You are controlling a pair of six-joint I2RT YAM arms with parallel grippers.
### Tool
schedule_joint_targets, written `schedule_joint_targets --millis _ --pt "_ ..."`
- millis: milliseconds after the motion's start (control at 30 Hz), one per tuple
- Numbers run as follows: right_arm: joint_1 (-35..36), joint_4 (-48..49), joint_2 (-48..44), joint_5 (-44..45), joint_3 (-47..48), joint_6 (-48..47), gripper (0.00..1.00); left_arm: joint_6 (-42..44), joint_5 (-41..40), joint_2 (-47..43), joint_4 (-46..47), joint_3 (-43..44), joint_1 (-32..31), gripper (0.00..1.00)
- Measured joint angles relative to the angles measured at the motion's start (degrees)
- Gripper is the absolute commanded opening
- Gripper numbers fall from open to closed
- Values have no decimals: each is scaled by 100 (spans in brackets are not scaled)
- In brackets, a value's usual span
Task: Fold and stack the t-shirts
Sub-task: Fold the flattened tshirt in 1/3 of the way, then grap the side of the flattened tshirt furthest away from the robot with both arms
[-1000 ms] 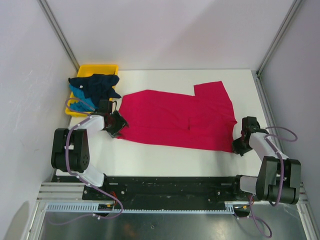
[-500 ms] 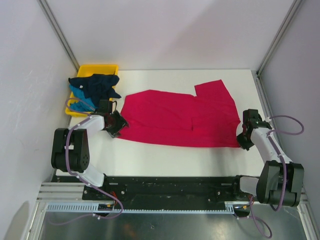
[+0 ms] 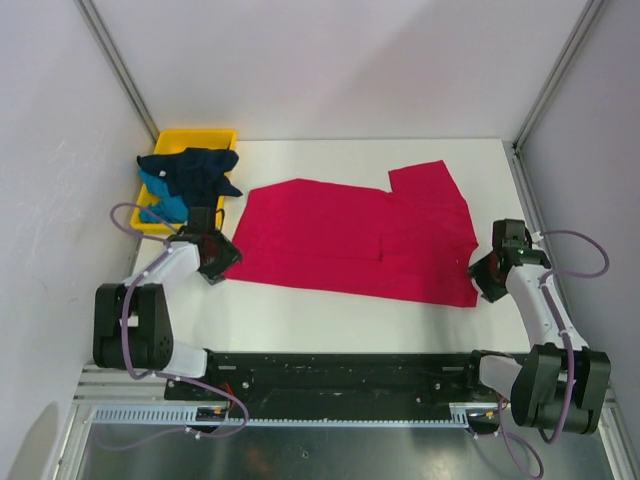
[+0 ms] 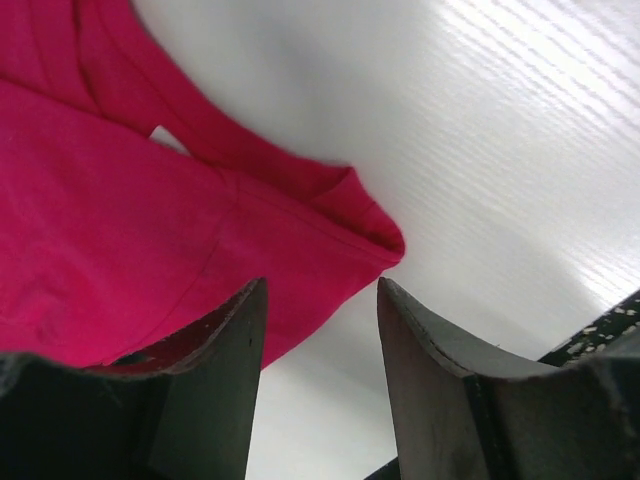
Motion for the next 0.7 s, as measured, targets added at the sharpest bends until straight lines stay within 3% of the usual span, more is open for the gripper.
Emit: schedule_joint_targets --millis 167,333,500,700 --pt "168 302 -11 -461 0 -28 50 0 -306 -275 -184 -9 184 59" --pt "835 907 459 -802 33 -26 48 4 -284 -280 -330 144 201 58" --pt "1429 1486 1132 -981 125 9 47 17 -262 -142 -291 616 -127 58" --pt "1606 1871 1832 -1010 164 17 46 -13 -96 575 -15 769 -476 59"
